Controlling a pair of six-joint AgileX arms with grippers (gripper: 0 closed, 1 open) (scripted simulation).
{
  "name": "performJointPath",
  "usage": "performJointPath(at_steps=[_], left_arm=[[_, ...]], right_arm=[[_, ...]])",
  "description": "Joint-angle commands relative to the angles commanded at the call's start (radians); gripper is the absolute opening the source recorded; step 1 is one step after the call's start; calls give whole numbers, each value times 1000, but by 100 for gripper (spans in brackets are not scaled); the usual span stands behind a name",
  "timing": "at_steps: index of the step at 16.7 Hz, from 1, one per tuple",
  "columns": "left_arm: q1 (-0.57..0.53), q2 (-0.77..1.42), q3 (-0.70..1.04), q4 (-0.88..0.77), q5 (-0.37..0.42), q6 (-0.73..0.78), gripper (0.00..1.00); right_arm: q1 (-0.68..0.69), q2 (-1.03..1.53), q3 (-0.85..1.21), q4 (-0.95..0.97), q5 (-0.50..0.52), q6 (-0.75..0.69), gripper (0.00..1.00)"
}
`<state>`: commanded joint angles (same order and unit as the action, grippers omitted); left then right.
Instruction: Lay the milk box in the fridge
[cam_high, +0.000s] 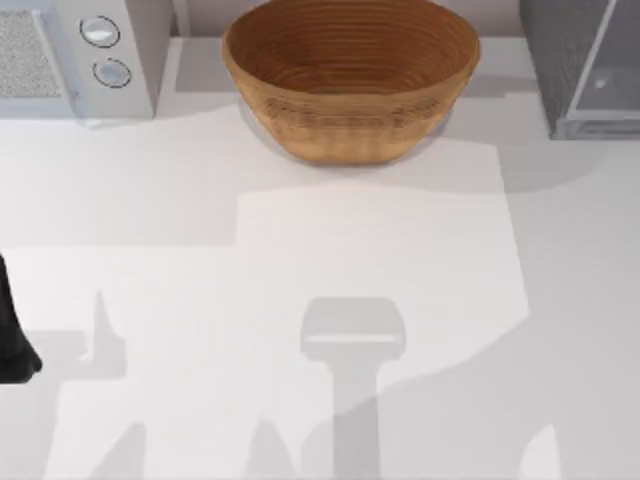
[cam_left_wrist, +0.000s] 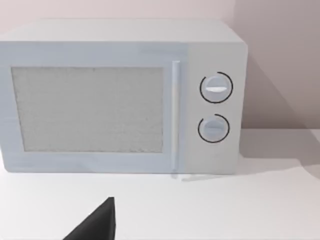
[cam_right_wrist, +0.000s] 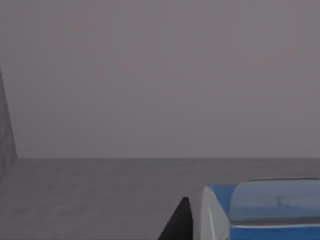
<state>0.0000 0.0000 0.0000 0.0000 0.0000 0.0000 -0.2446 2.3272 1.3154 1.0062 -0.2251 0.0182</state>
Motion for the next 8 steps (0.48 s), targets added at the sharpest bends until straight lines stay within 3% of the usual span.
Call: performJointPath(at_steps=[4,8], left_arm=[[0,0,0,0,0,0,100],[0,0,0,0,0,0,100]], right_arm=[[19,82,217,-129,22,-2,0],[28,110,291,-182,31,-4,0]])
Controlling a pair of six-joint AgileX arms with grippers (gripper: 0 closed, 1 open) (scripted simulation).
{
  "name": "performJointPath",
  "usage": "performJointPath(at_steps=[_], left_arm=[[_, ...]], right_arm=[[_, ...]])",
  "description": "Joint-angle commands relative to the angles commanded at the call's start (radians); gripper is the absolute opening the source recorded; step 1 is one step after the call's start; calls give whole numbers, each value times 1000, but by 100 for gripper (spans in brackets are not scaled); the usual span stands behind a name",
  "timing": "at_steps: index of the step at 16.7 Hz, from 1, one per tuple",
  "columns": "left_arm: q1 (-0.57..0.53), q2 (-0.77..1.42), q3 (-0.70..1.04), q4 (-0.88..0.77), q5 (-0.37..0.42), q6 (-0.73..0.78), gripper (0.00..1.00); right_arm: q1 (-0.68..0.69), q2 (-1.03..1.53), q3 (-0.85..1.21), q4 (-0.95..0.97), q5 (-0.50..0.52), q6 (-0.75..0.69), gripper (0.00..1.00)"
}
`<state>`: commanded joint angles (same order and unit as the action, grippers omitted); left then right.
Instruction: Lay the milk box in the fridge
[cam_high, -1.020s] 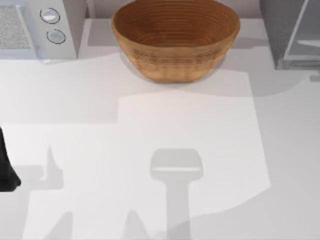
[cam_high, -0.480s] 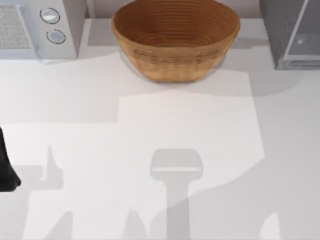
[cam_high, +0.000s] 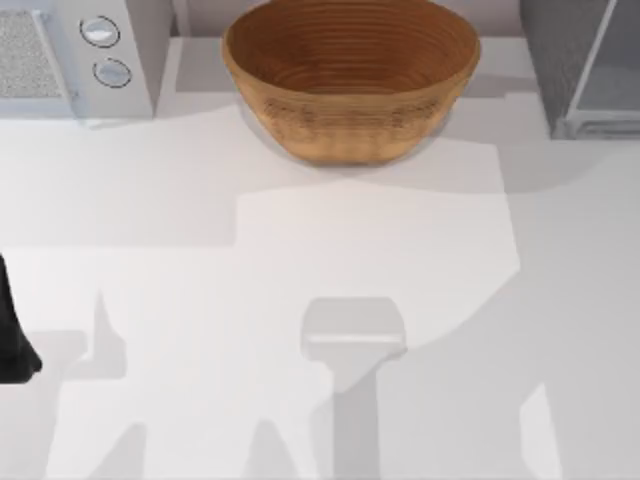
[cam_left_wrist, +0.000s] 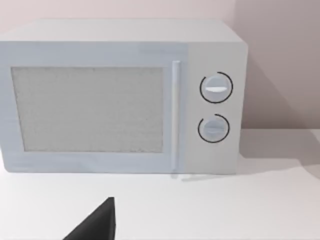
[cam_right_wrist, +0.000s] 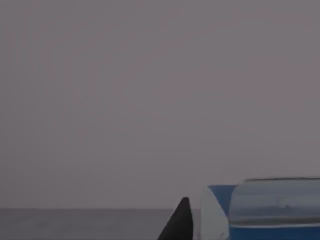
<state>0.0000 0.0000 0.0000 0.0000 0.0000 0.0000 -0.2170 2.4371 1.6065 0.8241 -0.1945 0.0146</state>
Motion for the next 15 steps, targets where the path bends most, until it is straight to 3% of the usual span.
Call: performJointPath(at_steps=[3,15], left_arm=[[0,0,0,0,0,0,100],[0,0,0,0,0,0,100]], right_arm=[[0,0,0,0,0,0,0],[0,0,0,0,0,0,90]])
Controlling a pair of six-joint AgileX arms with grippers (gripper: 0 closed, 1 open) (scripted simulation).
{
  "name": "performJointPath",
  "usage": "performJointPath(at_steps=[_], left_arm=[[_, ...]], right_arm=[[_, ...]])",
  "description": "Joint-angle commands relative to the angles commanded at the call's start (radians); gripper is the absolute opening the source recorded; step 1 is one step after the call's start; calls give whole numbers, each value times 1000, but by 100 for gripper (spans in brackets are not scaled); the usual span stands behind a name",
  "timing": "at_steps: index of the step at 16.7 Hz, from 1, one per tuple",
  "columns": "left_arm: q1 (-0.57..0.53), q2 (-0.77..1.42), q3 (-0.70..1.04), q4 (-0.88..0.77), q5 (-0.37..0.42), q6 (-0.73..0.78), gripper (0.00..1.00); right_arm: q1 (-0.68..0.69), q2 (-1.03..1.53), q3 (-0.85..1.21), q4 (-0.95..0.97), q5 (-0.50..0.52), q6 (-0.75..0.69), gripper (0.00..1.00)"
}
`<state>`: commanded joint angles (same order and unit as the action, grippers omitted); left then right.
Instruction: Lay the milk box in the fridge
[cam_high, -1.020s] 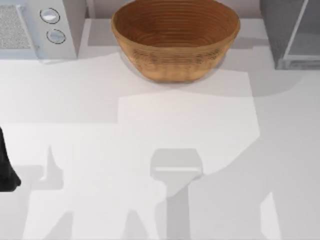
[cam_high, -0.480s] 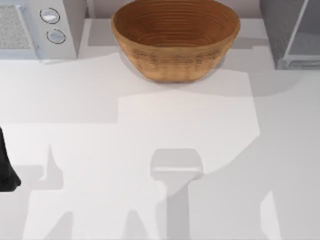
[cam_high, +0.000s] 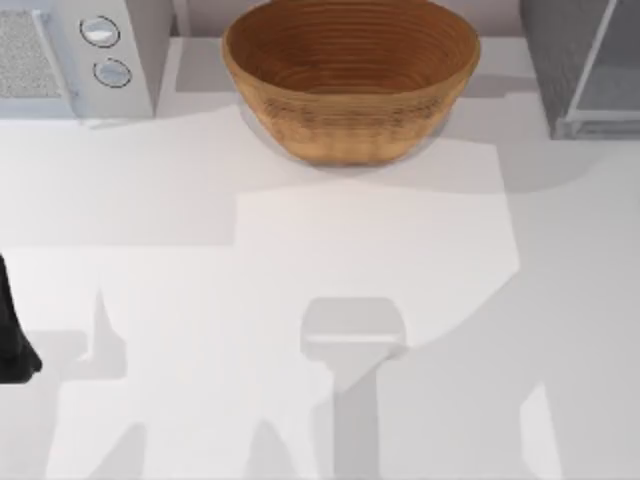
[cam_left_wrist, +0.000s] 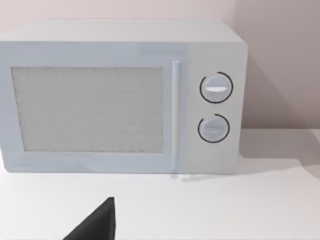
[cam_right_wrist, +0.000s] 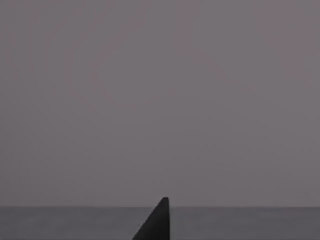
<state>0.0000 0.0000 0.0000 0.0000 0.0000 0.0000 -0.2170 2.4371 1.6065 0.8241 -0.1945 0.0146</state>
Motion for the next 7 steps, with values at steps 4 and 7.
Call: performJointPath(at_steps=[4,7], left_arm=[[0,0,0,0,0,0,100],[0,0,0,0,0,0,100]], right_arm=[[0,0,0,0,0,0,100],[0,0,0,0,0,0,100]])
